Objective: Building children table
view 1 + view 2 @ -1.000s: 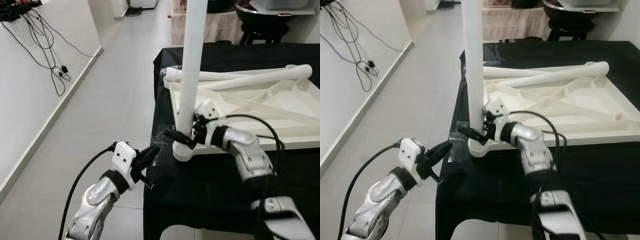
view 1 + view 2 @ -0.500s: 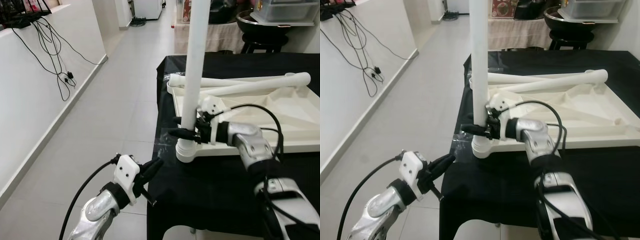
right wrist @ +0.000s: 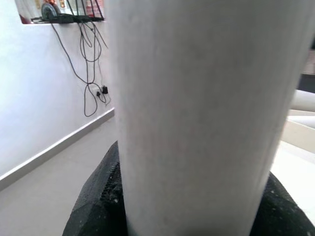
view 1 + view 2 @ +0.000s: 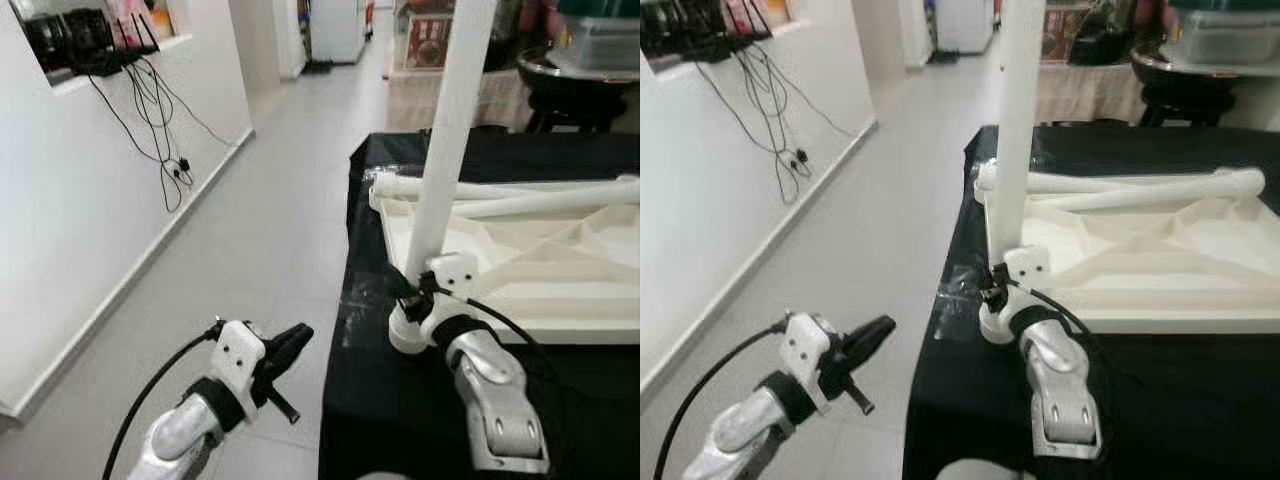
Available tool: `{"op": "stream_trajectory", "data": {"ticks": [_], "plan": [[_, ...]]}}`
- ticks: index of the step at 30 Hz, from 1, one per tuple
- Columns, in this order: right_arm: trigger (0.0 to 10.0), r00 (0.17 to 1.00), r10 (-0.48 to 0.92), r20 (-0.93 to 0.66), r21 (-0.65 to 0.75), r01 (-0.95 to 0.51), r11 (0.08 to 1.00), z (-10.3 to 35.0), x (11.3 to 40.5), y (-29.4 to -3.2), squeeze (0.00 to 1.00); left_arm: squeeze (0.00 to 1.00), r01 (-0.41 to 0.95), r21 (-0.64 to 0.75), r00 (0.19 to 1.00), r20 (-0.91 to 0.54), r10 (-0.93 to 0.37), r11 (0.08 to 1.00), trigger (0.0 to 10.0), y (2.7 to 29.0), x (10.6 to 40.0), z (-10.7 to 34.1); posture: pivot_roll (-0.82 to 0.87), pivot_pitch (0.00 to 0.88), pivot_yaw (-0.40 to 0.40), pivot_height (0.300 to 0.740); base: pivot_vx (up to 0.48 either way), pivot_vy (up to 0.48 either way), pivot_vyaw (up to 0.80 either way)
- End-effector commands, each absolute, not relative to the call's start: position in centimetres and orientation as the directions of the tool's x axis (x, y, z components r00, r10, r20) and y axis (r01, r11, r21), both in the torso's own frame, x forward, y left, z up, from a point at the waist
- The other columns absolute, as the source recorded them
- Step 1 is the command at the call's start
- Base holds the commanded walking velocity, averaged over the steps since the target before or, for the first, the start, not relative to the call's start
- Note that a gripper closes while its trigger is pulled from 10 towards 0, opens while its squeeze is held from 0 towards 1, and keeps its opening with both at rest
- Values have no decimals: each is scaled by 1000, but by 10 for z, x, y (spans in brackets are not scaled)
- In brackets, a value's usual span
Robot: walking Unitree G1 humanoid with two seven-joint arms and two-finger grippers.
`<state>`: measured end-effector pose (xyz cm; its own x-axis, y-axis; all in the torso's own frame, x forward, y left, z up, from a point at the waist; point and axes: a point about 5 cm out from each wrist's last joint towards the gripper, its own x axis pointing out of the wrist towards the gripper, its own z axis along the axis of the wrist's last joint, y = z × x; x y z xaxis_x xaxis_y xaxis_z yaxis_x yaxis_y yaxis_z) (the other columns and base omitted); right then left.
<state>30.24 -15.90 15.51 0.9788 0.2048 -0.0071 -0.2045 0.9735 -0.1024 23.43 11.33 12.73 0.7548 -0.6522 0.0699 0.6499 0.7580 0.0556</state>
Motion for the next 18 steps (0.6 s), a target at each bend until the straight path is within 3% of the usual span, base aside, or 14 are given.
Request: {"op": "stream_trajectory", "data": {"ticks": [1,2,3,5,10,11,12,14,16,18], "plan": [[10000,973,152,-173,-84,-169,982,127,301,-167,0,0,641,61,763,58,-643,765,10000,117,238,125,-19,89,85,740,0,0,0],[10000,966,199,-164,-71,-213,975,132,302,-160,145,0,632,61,770,61,-635,773,10000,118,239,125,-17,87,84,740,0,0,0],[10000,963,228,-145,-51,-237,970,137,304,-156,1000,0,627,60,774,62,-630,777,10000,118,239,125,-12,82,84,740,0,0,0],[10000,925,366,-98,-20,-370,929,150,310,-147,1000,0,623,60,777,64,-626,780,10000,117,241,125,-6,79,81,740,0,0,0],[10000,849,527,-30,-33,-528,849,168,315,-139,1000,0,622,54,778,68,-624,781,10000,117,242,125,-9,75,80,740,0,0,0],[10000,789,614,-16,-83,-613,786,176,317,-139,929,0,624,50,777,70,-626,780,10000,116,242,125,-6,72,77,740,0,0,0],[10000,708,705,-32,-141,-702,698,182,319,-139,0,0,628,46,774,72,-630,777,10000,114,243,125,-4,68,71,740,0,0,0],[10000,708,705,-32,-141,-702,698,182,319,-139,0,0,628,46,774,72,-630,777,10000,114,243,125,-4,68,71,740,0,0,0],[10000,606,789,-99,-169,-792,587,185,325,-144,0,0,637,41,766,73,-638,770,10000,112,244,124,-2,67,64,740,0,0,0],[10000,569,807,-158,-168,-821,546,182,334,-148,0,0,641,36,764,73,-641,767,10000,110,244,124,7,62,53,740,0,0,0]]}}
